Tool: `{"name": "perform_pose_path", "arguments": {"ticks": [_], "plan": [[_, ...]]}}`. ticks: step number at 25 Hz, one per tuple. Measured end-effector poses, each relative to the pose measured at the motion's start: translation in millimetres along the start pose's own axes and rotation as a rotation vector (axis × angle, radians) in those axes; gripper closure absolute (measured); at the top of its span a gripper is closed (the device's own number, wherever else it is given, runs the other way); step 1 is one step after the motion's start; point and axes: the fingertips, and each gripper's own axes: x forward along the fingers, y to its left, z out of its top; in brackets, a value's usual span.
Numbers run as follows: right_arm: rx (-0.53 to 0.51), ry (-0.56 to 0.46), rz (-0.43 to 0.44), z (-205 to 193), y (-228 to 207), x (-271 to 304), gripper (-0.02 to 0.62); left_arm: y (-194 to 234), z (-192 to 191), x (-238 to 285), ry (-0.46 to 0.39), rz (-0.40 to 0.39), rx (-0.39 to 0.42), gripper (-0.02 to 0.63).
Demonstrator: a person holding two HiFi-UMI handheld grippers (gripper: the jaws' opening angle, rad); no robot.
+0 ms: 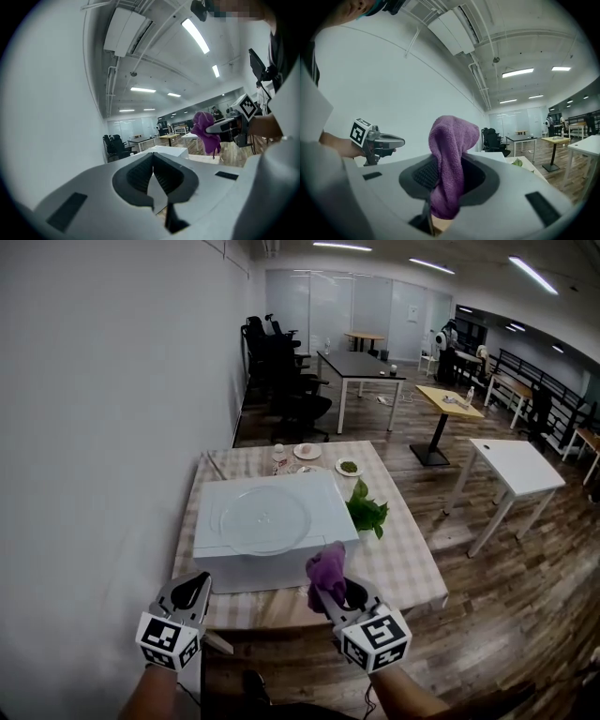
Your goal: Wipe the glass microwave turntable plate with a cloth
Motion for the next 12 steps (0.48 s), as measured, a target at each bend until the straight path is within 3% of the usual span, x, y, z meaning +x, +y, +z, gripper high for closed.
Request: {"name": "perform_pose_path", "arguments": {"ticks": [7, 12], "plan": [[-0.035, 0.009, -0.047, 17, -11, 49, 0.48, 61, -21, 50, 0.106, -0.053, -0.083, 0.597], [-0.058, 0.017, -0.084, 22, -24, 80, 0.48, 89, -33, 88, 0.17, -0.08, -0.048, 0.596]]}}
